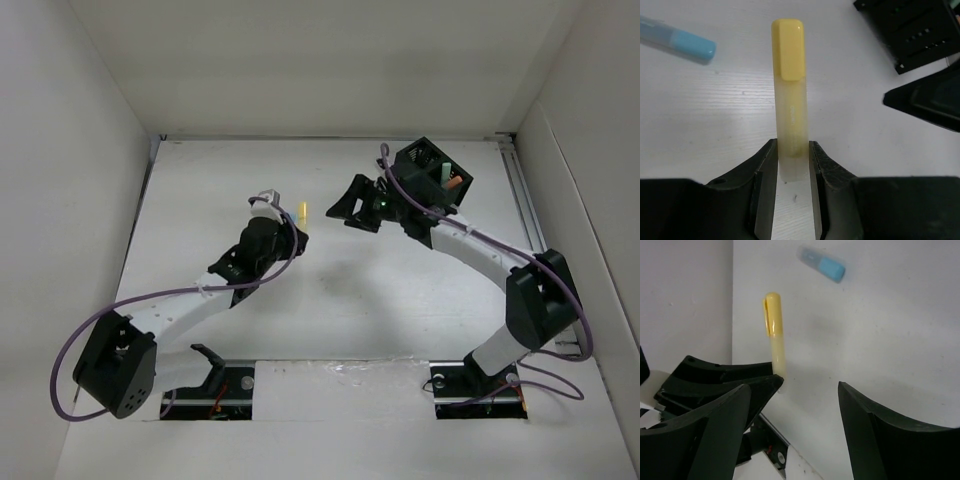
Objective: Sort the stationery into containers
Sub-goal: Pick up the pen from the center of the board, then place the pen in the storage box.
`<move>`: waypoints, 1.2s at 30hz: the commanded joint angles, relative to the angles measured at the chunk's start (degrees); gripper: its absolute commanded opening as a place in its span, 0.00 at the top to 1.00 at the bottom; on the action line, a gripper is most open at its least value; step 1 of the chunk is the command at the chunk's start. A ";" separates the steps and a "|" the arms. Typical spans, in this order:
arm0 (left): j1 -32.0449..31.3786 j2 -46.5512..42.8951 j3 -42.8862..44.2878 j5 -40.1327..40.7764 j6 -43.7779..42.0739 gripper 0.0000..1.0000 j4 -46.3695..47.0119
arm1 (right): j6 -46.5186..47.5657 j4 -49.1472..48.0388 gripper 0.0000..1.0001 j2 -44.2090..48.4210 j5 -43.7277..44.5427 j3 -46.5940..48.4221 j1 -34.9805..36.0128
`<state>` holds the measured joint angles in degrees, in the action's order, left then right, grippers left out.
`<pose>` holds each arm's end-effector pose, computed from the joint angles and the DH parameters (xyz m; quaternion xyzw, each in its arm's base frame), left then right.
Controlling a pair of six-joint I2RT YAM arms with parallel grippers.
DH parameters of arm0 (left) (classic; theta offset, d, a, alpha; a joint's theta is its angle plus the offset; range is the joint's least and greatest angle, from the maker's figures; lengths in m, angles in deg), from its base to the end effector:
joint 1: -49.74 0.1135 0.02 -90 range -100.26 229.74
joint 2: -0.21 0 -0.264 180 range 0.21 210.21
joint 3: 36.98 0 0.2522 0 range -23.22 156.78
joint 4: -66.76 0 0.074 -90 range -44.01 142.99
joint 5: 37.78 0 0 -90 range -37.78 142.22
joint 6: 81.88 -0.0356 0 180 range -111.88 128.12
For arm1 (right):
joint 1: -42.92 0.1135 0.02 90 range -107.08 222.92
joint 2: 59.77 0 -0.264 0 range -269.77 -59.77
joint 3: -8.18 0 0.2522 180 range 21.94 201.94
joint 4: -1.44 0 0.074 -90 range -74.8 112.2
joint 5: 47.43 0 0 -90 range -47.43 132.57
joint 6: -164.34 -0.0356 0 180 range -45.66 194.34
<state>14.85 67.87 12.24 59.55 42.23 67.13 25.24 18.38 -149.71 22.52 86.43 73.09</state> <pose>0.2182 -0.1466 0.2440 -0.0320 0.8080 -0.2893 0.5123 0.3060 0.1920 0.2749 0.0516 0.8499 0.4358 0.2915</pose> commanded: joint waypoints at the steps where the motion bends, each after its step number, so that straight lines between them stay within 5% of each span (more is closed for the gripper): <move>1: -0.17 -1.04 -1.09 -7.94 -4.22 0.97 7.30 | 2.43 -1.25 0.23 -1.82 -3.06 3.36 1.73; 11: -0.17 -1.04 -3.47 -16.30 -5.98 0.96 14.70 | 2.96 -1.25 0.23 -6.05 -4.73 5.64 3.49; 21: -0.17 2.04 -2.86 -18.67 -6.69 0.93 15.93 | 1.91 -3.88 0.71 -9.03 -4.47 6.18 4.02; 26: -0.17 2.04 -2.33 -18.14 -7.74 0.53 16.54 | 1.90 -3.88 0.93 -8.51 -2.54 6.18 4.02; 30: -0.17 0.29 -2.33 -16.22 -8.27 0.34 17.77 | -0.11 -3.88 0.96 -5.61 2.20 6.18 1.74; 36: -0.17 -3.67 -5.04 -11.56 -8.88 0.28 19.18 | -2.58 -0.03 0.97 1.05 18.79 5.56 -8.62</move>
<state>14.85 67.34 8.59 45.21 34.49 81.97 24.25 18.60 -155.02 29.25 90.17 69.75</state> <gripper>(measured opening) 0.713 0.266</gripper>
